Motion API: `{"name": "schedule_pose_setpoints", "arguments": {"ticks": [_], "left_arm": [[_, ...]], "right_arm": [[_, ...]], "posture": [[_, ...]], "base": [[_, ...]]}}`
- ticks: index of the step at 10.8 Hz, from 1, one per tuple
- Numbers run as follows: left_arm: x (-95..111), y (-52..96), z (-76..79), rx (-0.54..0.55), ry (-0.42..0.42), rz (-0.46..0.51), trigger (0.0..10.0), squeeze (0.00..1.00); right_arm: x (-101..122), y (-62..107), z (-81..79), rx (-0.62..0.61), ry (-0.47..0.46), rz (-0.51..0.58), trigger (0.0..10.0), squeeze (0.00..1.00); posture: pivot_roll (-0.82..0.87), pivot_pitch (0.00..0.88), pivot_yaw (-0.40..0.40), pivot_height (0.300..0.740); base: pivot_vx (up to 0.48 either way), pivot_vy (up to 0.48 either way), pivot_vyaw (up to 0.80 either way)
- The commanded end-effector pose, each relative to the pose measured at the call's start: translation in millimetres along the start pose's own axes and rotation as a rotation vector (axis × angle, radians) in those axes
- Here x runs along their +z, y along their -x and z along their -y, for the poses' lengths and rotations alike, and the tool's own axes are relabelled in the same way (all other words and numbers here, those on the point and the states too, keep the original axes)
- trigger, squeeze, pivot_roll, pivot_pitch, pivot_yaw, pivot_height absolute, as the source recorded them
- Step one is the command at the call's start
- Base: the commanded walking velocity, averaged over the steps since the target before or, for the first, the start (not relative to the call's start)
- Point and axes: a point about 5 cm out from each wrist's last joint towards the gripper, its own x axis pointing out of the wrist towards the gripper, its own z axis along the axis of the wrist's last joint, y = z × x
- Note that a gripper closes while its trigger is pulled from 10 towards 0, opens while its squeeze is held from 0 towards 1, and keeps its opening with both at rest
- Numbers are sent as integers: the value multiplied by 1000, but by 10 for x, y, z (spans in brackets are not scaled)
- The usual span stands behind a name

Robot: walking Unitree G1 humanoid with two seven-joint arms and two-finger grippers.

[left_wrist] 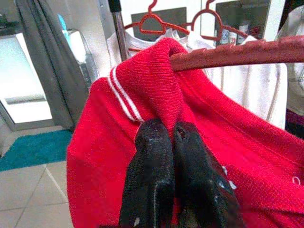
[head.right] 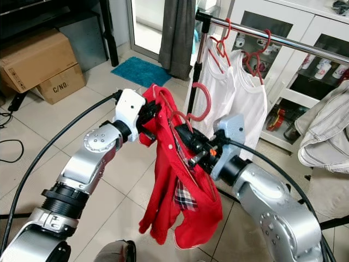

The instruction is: Hang hanger

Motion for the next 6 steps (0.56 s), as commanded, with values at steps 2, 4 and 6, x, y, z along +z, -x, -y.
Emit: {"name": "schedule_pose_setpoints", "arguments": {"ticks": [2, 4, 6], "left_arm": [[13, 9, -11, 5, 10, 19, 0, 0], [18, 13, -34, 1, 15, 26, 0, 0], [25, 20, -31, -9, -18, 28, 0, 0]], "right_arm": [[35, 3, -60, 39, 12, 2, 10000, 0], [33, -5, -56, 35, 13, -1, 10000, 0], [6, 2, -43, 18, 18, -25, 10000, 0]], "posture": [[22, 63, -11, 740], [21, 65, -11, 740], [19, 65, -10, 740]], "base": [[0, 0, 0], [0, 0, 0], [0, 0, 0]]}}
